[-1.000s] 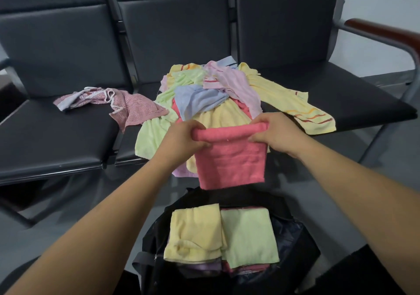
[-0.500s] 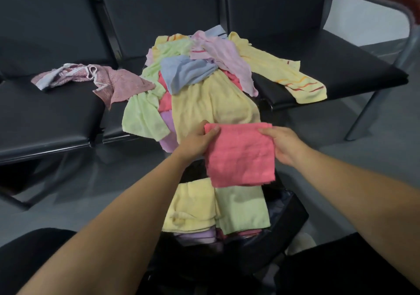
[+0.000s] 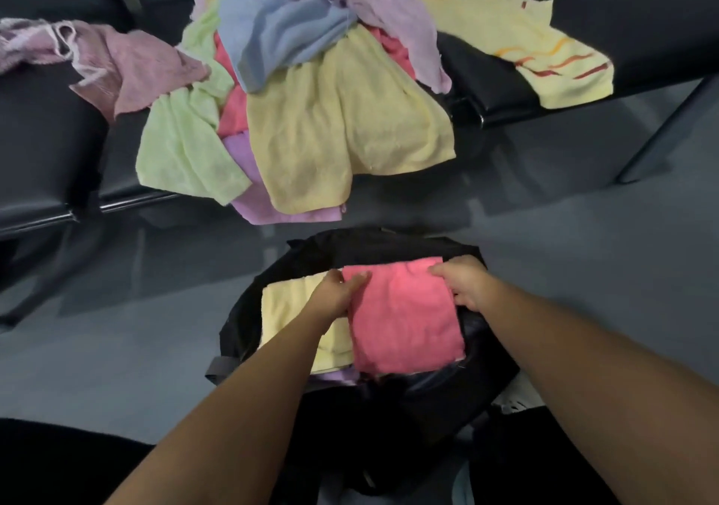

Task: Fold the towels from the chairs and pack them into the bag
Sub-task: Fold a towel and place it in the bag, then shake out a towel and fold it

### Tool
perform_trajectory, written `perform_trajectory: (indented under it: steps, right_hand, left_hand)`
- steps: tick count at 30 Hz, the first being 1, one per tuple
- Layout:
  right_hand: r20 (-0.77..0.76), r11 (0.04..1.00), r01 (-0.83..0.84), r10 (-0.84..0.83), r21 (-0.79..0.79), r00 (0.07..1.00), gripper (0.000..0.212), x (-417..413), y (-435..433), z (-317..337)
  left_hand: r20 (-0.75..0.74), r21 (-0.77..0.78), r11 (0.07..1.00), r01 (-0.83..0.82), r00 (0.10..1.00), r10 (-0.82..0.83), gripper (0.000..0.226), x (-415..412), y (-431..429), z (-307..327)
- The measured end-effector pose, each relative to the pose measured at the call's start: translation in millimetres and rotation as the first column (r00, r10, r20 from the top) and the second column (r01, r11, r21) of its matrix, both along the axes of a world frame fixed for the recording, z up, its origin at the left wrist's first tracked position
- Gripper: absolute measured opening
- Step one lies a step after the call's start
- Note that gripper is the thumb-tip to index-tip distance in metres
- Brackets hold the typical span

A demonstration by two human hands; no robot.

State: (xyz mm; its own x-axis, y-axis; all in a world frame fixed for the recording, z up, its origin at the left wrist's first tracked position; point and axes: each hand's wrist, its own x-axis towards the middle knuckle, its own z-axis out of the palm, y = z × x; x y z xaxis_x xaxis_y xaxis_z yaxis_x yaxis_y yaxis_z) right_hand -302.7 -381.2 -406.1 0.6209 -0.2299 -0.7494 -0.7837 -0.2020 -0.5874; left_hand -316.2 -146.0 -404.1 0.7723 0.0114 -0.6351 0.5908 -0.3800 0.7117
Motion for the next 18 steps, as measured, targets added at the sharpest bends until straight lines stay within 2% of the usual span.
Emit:
perform_trajectory:
  steps: [1, 3, 6, 9, 11, 13, 14, 16, 18]
  right_hand:
    - [0.023, 1.000, 0.009, -0.009, -0.014, 1.000, 0.010, -4.2, 1.3, -12.3]
    - [0.001, 0.998, -0.023, 0.023, -0.053, 1.000, 0.025, -11.1, 2.1, -34.1]
    - [-0.028, 0.990, -0.080, 0.077, -0.119, 0.997, 0.036, -11.9, 3.0, -39.1]
    - [-0.052, 0.984, -0.077, 0.070, -0.160, 0.996, 0.028, -11.2, -1.3, -31.6]
    - [-0.080, 0.951, -0.154, 0.137, -0.269, 0.987, 0.016, -18.5, -1.2, -24.4]
    - [-0.067, 0.889, -0.242, 0.234, -0.389, 0.970, 0.016, -25.0, 2.8, -12.4]
    - [-0.042, 0.866, -0.258, 0.266, -0.428, 0.963, 0.023, -23.8, 4.6, -7.6]
    - [0.037, 0.854, -0.282, 0.331, -0.437, 0.943, 0.027, -11.4, 12.1, 16.2]
    - [0.115, 0.868, -0.301, 0.372, -0.394, 0.921, 0.015, 7.0, 24.3, 57.1]
  left_hand:
    - [-0.009, 0.045, 0.999, 0.024, 1.000, -0.023, 0.043, -1.9, 0.8, -9.4]
    - [-0.058, 0.107, 0.991, 0.084, 0.995, -0.078, 0.041, -4.7, -0.6, -23.9]
    - [-0.064, 0.141, 0.983, 0.120, 0.992, -0.112, 0.034, -1.3, -4.0, -30.9]
    - [-0.095, 0.071, 0.994, 0.085, 0.992, -0.078, 0.042, 2.8, -2.6, -33.8]
    - [-0.109, 0.101, 0.991, 0.085, 0.991, -0.074, 0.042, -1.7, -3.0, -32.0]
    - [-0.071, 0.234, 0.958, 0.166, 0.986, -0.153, 0.042, -6.5, -5.8, -24.8]
    - [-0.036, 0.312, 0.929, 0.202, 0.979, -0.200, 0.040, -6.9, -7.4, -17.0]
    - [0.050, 0.403, 0.887, 0.223, 0.963, -0.265, 0.034, -1.2, -8.3, 9.6]
    - [0.119, 0.437, 0.859, 0.268, 0.929, -0.351, 0.024, 12.0, -4.0, 44.9]
